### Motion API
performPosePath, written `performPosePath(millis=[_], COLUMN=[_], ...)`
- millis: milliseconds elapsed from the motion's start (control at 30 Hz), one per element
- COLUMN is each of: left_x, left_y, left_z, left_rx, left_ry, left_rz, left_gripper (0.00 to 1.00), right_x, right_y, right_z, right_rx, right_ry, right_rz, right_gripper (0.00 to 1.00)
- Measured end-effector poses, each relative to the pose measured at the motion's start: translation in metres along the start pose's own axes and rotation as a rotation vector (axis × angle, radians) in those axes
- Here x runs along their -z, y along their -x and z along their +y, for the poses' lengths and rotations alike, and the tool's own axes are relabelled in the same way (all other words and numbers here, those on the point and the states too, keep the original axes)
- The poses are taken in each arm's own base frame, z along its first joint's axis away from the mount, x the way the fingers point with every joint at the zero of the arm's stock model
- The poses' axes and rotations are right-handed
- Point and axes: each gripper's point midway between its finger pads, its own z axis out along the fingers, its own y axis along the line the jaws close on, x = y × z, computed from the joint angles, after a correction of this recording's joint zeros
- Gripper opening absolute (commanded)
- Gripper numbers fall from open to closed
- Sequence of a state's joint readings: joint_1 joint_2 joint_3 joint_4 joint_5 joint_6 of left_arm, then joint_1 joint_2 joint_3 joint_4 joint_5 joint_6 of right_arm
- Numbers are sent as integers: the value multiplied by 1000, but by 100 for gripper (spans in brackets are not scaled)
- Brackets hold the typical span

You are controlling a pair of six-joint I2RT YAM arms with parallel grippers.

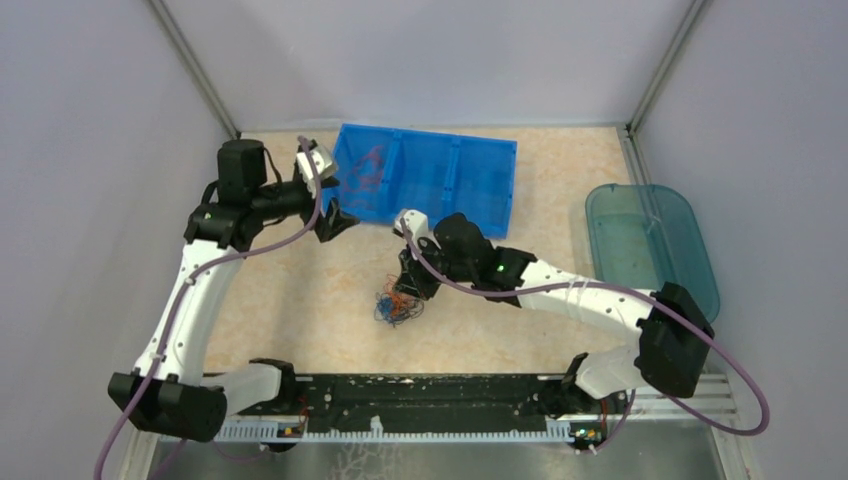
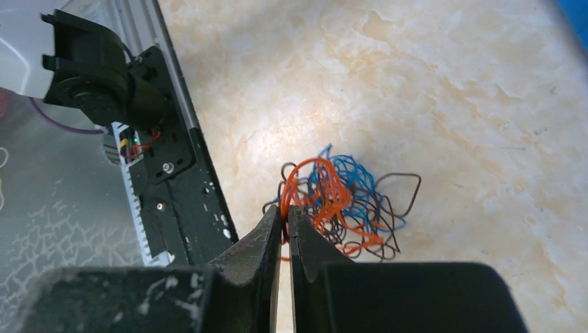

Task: Untangle the cables

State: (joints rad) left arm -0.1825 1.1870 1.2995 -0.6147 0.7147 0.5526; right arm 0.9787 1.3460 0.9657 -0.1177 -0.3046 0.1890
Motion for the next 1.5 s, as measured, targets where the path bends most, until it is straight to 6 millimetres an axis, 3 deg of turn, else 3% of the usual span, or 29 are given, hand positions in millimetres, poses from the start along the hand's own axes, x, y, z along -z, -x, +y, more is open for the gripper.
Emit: performPosePath(millis=[200,333,367,433,600,733,1000,1100,1200,1333,1400,1500], left_x=[15,17,17,17,14,12,13,13,14,14,14,14], left_y=[-23,-39,-45,-59,-92,-99,-99,-93,-87,-85,-85,-85], left_z=[-63,-94,-101,-113,-124,-119,-113,-110,-107,-107,-107,-107], left_rx=[27,38,45,58,51,13,-31,-45,-55,-51,-49,-47], left_ry=[-193,-280,-296,-322,-343,-323,-301,-295,-288,-285,-285,-284], left_rz=[-6,9,17,37,101,119,133,123,113,112,111,112], left_gripper=[94,90,89,89,87,87,89,90,91,94,95,97], right_x=[-2,-3,-4,-5,3,19,38,42,35,14,9,2], right_y=[13,21,21,21,11,-20,-126,-153,-160,-178,-189,-184], right_z=[13,15,15,13,1,-7,-13,-9,-9,-16,-21,-21], right_rx=[16,23,23,20,-11,-86,-319,-361,-393,-436,-452,-459], right_ry=[80,102,103,98,32,-31,-117,-117,-115,-130,-149,-150], right_rz=[-54,-105,-114,-122,-107,-65,149,206,229,280,310,286], right_gripper=[9,6,12,36,41,43,49,51,50,40,29,7])
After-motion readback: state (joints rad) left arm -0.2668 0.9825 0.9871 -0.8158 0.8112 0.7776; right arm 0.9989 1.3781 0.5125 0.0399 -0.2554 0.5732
